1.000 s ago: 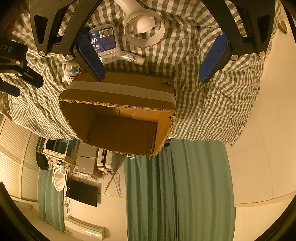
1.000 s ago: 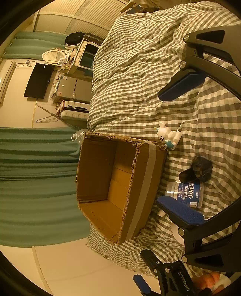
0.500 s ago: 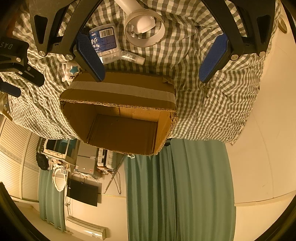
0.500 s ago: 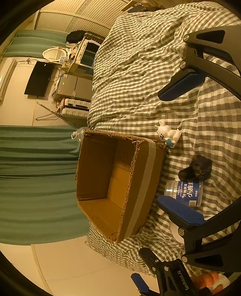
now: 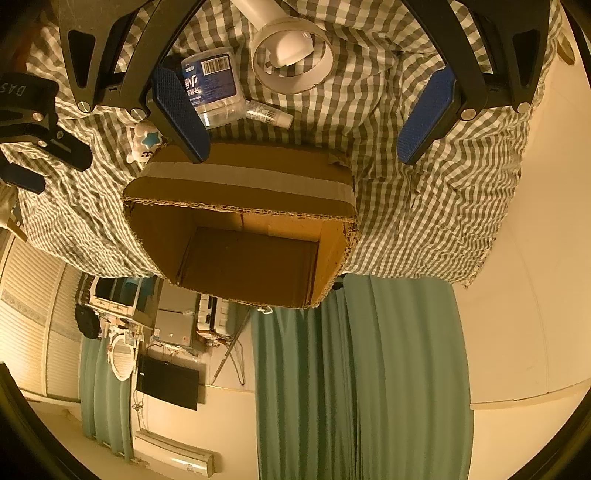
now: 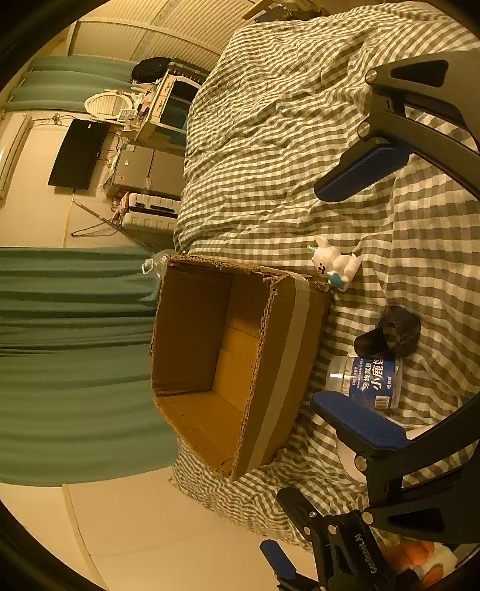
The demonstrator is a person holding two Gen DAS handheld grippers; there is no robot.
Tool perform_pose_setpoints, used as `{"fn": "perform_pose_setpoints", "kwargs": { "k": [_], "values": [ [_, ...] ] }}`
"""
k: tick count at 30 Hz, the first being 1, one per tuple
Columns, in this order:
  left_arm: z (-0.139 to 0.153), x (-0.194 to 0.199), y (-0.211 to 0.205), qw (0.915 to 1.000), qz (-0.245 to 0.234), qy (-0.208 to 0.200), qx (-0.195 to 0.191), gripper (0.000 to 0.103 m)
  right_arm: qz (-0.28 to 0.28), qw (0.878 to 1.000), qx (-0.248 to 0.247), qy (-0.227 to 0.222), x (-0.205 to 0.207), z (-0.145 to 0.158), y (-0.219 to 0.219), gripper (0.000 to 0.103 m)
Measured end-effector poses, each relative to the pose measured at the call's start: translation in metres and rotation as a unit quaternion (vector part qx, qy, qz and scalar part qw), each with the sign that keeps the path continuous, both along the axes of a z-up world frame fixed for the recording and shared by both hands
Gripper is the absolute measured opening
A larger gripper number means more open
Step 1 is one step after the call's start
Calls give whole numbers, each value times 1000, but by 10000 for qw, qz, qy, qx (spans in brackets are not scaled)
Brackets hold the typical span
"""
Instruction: Organize objects
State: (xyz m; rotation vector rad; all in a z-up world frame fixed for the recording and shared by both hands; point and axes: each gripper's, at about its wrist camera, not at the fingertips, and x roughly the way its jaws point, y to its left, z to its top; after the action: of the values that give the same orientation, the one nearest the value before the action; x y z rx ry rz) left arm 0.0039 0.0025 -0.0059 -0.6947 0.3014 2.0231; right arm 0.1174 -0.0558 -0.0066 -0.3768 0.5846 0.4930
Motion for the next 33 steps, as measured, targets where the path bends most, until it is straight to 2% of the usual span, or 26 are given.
{"fn": "perform_pose_setpoints", "kwargs": {
  "k": [4, 11, 14, 17, 23, 28, 33],
  "values": [
    [0, 2, 2, 9998, -185, 14, -38, 103, -43, 10000, -58, 27, 0, -1, 2, 103],
    [-10, -8, 7, 9992, -230, -210, -248, 103, -210, 9996, -175, 30, 2, -5, 5, 103],
    [-15, -15, 5, 9992, -160, -195, -307, 103, -284, 9992, -252, 148, 7, -11, 6, 103],
    [-24, -23, 5, 9981, -229, -364, -451, 103, -405, 9982, -322, 297, 14, -17, 7, 103],
    [-50, -28, 6, 9925, -517, -719, -846, 103, -563, 9942, -593, 699, 27, -40, 11, 103],
    [-74, -21, 8, 9829, -910, -1108, -1153, 103, -669, 9901, -829, 917, 34, -56, 14, 101],
    [-84, -11, 12, 9776, -1194, -1097, -1345, 103, -640, 9859, -1034, 1153, 39, -70, 18, 95]
  ]
}}
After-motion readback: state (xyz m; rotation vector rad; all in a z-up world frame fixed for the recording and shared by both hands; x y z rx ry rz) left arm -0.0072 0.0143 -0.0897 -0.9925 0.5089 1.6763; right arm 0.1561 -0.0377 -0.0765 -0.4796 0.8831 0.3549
